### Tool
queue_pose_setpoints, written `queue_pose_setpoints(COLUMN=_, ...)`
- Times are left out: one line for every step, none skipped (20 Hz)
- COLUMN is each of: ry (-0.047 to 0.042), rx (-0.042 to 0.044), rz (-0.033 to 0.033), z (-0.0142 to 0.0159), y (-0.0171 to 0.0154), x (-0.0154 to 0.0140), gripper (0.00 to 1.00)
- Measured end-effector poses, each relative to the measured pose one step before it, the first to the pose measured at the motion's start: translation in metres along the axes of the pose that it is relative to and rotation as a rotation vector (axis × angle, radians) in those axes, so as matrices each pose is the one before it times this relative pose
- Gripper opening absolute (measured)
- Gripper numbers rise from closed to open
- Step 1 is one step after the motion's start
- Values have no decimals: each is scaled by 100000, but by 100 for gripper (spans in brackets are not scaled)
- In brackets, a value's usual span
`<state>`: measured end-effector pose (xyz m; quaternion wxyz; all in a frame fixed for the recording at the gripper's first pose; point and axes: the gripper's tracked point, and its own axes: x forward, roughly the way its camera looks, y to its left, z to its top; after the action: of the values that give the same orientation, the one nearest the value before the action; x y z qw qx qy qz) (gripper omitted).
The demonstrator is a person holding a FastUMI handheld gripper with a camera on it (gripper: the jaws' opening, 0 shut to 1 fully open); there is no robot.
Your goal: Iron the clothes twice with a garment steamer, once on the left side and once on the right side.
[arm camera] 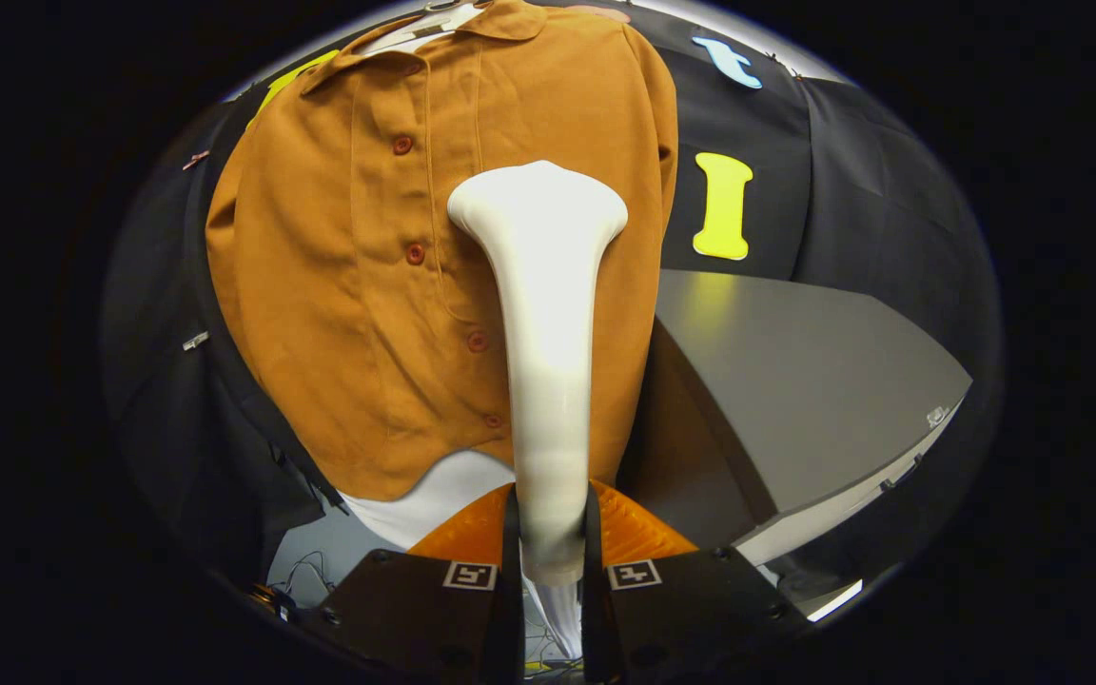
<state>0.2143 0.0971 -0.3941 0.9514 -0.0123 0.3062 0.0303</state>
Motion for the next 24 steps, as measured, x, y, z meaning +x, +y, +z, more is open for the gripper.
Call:
queue_pose_setpoints(ry=1445, rx=493, rz=237, z=-704, y=106, x=215, gripper=27)
queue_pose_setpoints(ry=1384, rx=465, rz=190, z=-577, y=19, x=59, gripper=27)
queue_pose_setpoints(ry=1223, rx=352, rz=189, z=-629, y=-23, x=202, gripper=27)
queue_pose_setpoints(ry=1233, rx=667, rz=87, z=-621, y=90, x=60, gripper=27)
queue_pose_setpoints(ry=1355, rx=701, rz=77, z=-595, y=210, x=103, gripper=27)
queue_pose_setpoints(ry=1244, rx=498, rz=24, z=-558, y=85, x=86, gripper=27)
queue_pose_setpoints(ry=1275, rx=402, rz=66, z=-705, y=-80, x=52, gripper=27)
queue_pose_setpoints(ry=1434, rx=577, rz=185, z=-526, y=57, x=-108, gripper=27)
queue_pose_setpoints(ry=1394, rx=605, rz=393, z=-578, y=103, x=-53, gripper=27)
queue_pose_setpoints(ry=1060, rx=908, rz=211, z=-456, y=-12, x=-118, gripper=27)
queue_pose_setpoints(ry=682, rx=820, rz=183, z=-315, y=4, x=-152, gripper=27)
queue_pose_setpoints(ry=70, rx=751, rz=412, z=-330, y=-11, x=-336, gripper=27)
queue_pose_setpoints(ry=-409, rx=620, rz=478, z=-242, y=20, x=-543, gripper=27)
queue_pose_setpoints(ry=-772, rx=506, rz=547, z=-55, y=-62, x=-679, gripper=27)
queue_pose_setpoints(ry=-1228, rx=464, rz=316, z=53, y=-182, x=-945, gripper=27)
queue_pose_setpoints(ry=-1890, rx=449, rz=34, z=290, y=-153, x=-958, gripper=27)
queue_pose_setpoints(ry=-2075, rx=249, rz=-32, z=401, y=-63, x=-864, gripper=27)
queue_pose_setpoints(ry=-1945, rx=411, rz=26, z=413, y=-53, x=-874, gripper=27)
queue_pose_setpoints(ry=-2096, rx=415, rz=150, z=636, y=-50, x=-927, gripper=27)
queue_pose_setpoints(ry=-2141, rx=-225, rz=-214, z=670, y=-114, x=-793, gripper=27)
queue_pose_setpoints(ry=-2194, rx=-697, rz=-512, z=736, y=-227, x=-679, gripper=27)
queue_pose_setpoints(ry=-2646, rx=-587, rz=-640, z=825, y=-196, x=-814, gripper=27)
queue_pose_setpoints(ry=-2745, rx=-427, rz=-462, z=922, y=96, x=-852, gripper=27)
queue_pose_setpoints(ry=-2849, rx=-122, rz=-308, z=987, y=31, x=-916, gripper=27)
